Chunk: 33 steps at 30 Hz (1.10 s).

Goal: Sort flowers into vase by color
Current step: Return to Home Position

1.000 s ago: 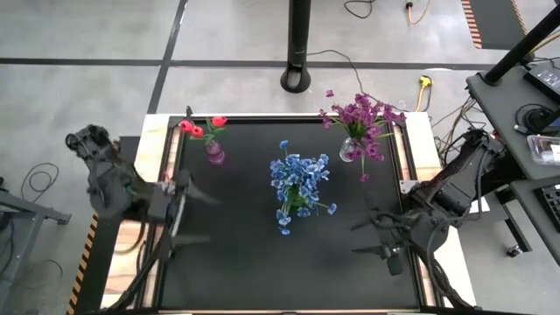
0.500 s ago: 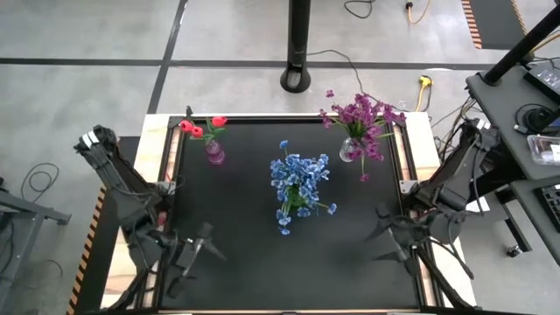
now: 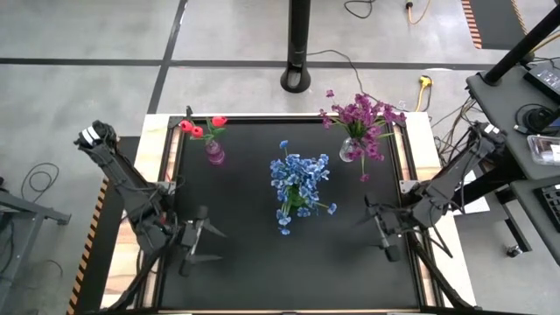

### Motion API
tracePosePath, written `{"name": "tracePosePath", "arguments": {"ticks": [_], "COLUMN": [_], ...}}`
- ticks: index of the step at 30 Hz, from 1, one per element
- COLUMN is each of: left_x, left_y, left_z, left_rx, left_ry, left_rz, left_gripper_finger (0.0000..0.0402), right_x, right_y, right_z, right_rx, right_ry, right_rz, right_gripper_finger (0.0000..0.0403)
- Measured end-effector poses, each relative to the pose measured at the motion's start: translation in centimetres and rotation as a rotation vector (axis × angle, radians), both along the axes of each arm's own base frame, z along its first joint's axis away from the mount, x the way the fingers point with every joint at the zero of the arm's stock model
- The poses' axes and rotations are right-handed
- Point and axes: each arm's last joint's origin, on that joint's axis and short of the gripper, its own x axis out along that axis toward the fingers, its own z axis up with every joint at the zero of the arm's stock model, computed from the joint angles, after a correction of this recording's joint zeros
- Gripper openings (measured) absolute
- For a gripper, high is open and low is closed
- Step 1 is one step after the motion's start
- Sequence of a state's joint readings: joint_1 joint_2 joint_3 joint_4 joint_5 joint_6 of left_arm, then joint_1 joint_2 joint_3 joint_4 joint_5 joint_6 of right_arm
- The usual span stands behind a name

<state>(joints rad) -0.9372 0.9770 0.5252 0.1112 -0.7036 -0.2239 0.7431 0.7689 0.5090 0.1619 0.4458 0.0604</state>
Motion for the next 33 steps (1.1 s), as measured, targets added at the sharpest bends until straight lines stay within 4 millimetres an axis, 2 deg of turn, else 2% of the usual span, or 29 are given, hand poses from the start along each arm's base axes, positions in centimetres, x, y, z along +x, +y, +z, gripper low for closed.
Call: {"name": "tracePosePath", "arguments": {"ticks": [4, 12, 13, 15, 19, 25, 33], "left_x": [-0.7, -1.8, -1.9, -2.3, -3.0, -4.6, -6.3], "left_y": [0.8, 2.1, 2.3, 2.8, 4.2, 6.5, 8.8], "left_z": [-1.7, -3.8, -3.9, -4.1, -3.2, -2.5, -3.7], "left_rx": [0.010, 0.050, 0.050, 0.065, 0.072, 0.094, 0.057], "left_ry": [0.003, -0.004, -0.012, -0.027, -0.116, -0.234, -0.332], "left_rz": [-0.010, -0.086, -0.092, -0.097, -0.099, -0.104, -0.077], "left_gripper_finger": [0.0197, 0.0023, 0.0012, 0.0010, 0.0005, 0.0001, 0.0000], "right_x": [0.2, 0.4, 0.4, 0.3, -0.2, -1.9, -5.0], "right_y": [-0.4, -1.7, -1.9, -2.3, -2.9, -4.1, -6.4], "right_z": [-0.6, -2.9, -3.2, -3.8, -4.7, -4.6, -5.1], "right_rx": [0.029, 0.071, 0.078, 0.082, 0.073, 0.058, 0.110], "right_ry": [-0.060, -0.114, -0.123, -0.133, -0.152, -0.241, -0.399], "right_rz": [-0.019, -0.082, -0.091, -0.106, -0.113, -0.112, -0.135], "right_gripper_finger": [0.0217, 0.0217, 0.0217, 0.0217, 0.0217, 0.0217, 0.0217]}}
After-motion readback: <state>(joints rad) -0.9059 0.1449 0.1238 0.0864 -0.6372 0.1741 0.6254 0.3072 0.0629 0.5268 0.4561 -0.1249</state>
